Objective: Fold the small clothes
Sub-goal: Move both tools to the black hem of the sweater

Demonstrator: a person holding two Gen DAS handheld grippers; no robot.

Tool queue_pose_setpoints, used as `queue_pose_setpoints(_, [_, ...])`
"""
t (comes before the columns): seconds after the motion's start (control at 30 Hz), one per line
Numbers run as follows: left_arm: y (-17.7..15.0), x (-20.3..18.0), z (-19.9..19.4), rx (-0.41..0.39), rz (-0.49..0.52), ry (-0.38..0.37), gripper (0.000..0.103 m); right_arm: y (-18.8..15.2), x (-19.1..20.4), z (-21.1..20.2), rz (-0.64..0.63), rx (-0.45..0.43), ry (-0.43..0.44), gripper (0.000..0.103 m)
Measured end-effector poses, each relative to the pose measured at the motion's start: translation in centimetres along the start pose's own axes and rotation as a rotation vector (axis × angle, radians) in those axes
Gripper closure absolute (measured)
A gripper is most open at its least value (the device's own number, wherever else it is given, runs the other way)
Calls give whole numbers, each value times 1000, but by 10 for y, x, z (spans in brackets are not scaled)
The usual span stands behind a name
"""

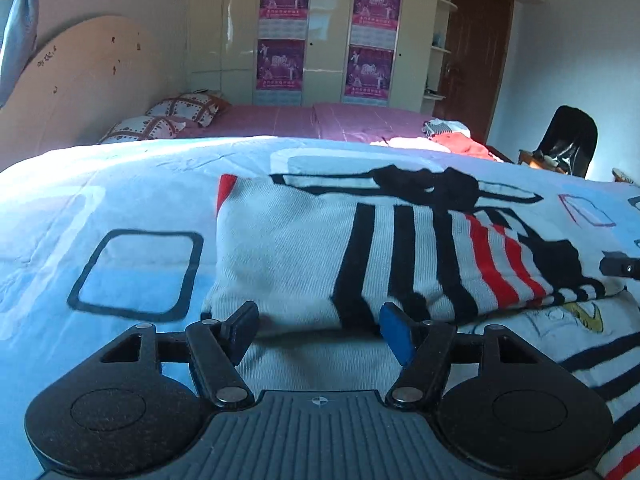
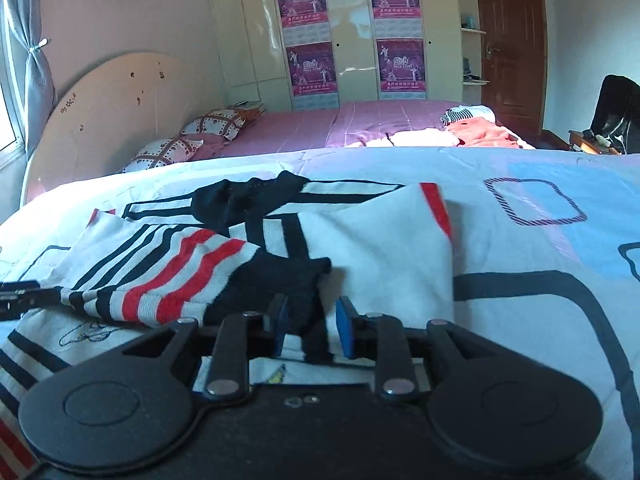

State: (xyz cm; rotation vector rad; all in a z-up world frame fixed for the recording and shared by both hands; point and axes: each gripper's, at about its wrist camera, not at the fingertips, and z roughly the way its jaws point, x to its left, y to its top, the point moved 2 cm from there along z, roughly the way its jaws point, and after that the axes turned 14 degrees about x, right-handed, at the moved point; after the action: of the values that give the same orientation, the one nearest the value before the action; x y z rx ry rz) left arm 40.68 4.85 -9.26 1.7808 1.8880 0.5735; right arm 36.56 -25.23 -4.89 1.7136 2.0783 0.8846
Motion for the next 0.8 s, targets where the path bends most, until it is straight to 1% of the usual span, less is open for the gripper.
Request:
queue_pose_setpoints(0.07, [-12, -1, 1, 32, -17, 12, 36, 3, -7, 5, 33, 15, 34, 75])
queue_pose_setpoints(0.1, [-16, -3, 1, 36, -20, 20, 36, 7, -11, 11, 65, 20, 71, 75])
queue_pose_setpoints(0.13, [-20, -5, 0, 36, -22, 31, 36, 12, -14, 19, 98, 35, 88, 72])
queue_pose_setpoints(0.17, [-23, -6, 0, 38, -33, 38, 36, 15, -17, 31, 132, 74, 87, 69])
queue_pose_setpoints(0.2, [-24, -6, 0, 38, -48, 43, 36, 17, -19, 42, 168, 110, 109, 69])
queue_pose_setpoints(0.23, [-26, -6, 0, 34, -58, 50, 36, 18, -19, 44, 188, 93, 134, 69])
queue_pose_setpoints(0.27, [-26, -6, 0, 30, -66, 60, 36, 19, -18, 45, 190, 92, 169, 78])
queue_pose_setpoints(0.3, [-25, -6, 2, 28, -72, 74, 36, 20, -16, 46, 184, 103, 199, 82])
queue_pose_setpoints(0.33, [-23, -5, 3, 28, -74, 90, 36, 19, -14, 46, 165, 102, 190, 94])
queue_pose_setpoints(0.37, [-20, -4, 5, 23, -83, 108, 36, 18, -12, 44, 142, 89, 167, 96])
queue_pose_setpoints(0.43, [-13, 0, 8, 23, -104, 105, 36, 15, -16, 35, 149, 67, 173, 98])
queue_pose_setpoints(0.47, [-10, 0, 11, 27, -102, 115, 36, 13, -18, 27, 147, 50, 171, 98])
queue_pose_setpoints(0.53, [-6, -2, 16, 33, -89, 126, 36, 11, -19, 19, 133, 41, 174, 98])
queue_pose_setpoints(0.6, [-6, -5, 17, 33, -77, 141, 36, 9, -16, 34, 112, 109, 139, 98])
queue_pose_setpoints(0.63, [-7, -6, 15, 36, -81, 144, 36, 8, -16, 38, 109, 114, 136, 97])
queue_pose_setpoints(0.67, [-7, -7, 10, 34, -85, 149, 36, 9, -15, 37, 101, 117, 133, 95])
queue_pose_setpoints(0.7, [-9, -7, 3, 17, -87, 153, 36, 11, -14, 33, 92, 119, 122, 90])
queue_pose_setpoints(0.73, [-12, -7, -3, 8, -85, 157, 36, 12, -13, 26, 87, 95, 94, 76])
queue_pose_setpoints(0.77, [-17, -5, -5, 25, -80, 173, 36, 10, -14, 14, 72, 31, 76, 76])
queue_pose_setpoints(0.8, [-20, -4, -2, 62, -73, 187, 36, 6, -15, 12, 48, 8, 87, 77])
